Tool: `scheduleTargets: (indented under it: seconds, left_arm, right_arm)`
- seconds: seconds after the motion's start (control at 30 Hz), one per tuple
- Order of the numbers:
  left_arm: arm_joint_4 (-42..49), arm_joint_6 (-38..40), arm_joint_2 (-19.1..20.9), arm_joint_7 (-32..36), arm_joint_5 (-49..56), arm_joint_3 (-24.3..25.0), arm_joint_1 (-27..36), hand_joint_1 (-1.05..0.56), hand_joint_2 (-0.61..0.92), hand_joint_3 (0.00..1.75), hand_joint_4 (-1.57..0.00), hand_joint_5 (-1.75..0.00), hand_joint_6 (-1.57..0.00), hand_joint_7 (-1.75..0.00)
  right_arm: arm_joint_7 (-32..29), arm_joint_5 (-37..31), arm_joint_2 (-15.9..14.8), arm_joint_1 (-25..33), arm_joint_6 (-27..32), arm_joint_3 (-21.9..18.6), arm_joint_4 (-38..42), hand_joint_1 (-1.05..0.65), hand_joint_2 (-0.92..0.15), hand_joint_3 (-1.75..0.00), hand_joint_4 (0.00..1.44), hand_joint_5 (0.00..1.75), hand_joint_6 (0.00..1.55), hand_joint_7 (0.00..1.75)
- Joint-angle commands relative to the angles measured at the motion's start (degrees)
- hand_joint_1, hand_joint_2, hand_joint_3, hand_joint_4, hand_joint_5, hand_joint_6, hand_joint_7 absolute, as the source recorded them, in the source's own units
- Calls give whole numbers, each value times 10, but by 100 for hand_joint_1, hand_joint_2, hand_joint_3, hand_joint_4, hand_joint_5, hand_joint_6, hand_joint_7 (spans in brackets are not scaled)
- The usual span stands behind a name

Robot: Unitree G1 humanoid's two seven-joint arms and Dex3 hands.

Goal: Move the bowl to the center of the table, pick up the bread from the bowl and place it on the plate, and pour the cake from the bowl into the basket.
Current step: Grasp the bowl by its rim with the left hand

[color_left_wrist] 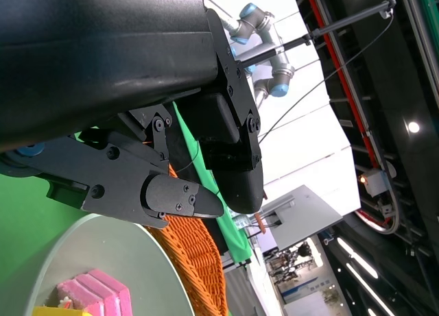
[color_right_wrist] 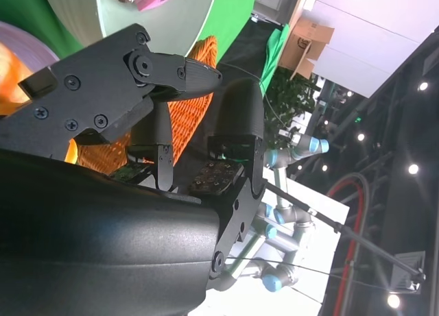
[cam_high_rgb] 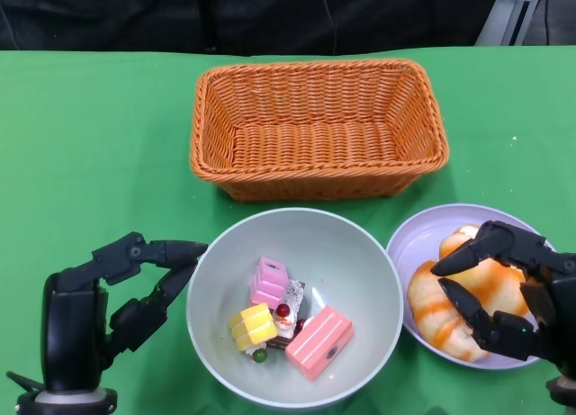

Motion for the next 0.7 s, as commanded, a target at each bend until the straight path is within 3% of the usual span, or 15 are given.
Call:
scheduleTargets:
  seconds: [0.03,0.37,0.53,0.7]
  left_arm:
    - [-5,-6,6,0,6,3,6,-21,92,21,-86,-91,-106,-41]
    - [-6,-4,5,4,11,7,4,-23,92,19,-87,-90,-106,-41]
    - [-19,-9,19,4,-2,24,-6,-19,92,21,-89,-91,-105,-40]
    - [-25,-22,41,-3,-6,39,-13,-28,92,20,-88,-89,-103,-37]
  right_arm:
    - [16,8,7,10,6,-12,-10,-5,-56,-85,66,140,69,122]
    - [41,2,24,11,9,-31,-5,-6,-56,-88,65,144,66,126]
    - [43,1,36,9,12,-38,1,-8,-54,-89,65,145,65,127]
    - [52,11,40,8,13,-44,5,-8,-58,-84,62,144,63,125]
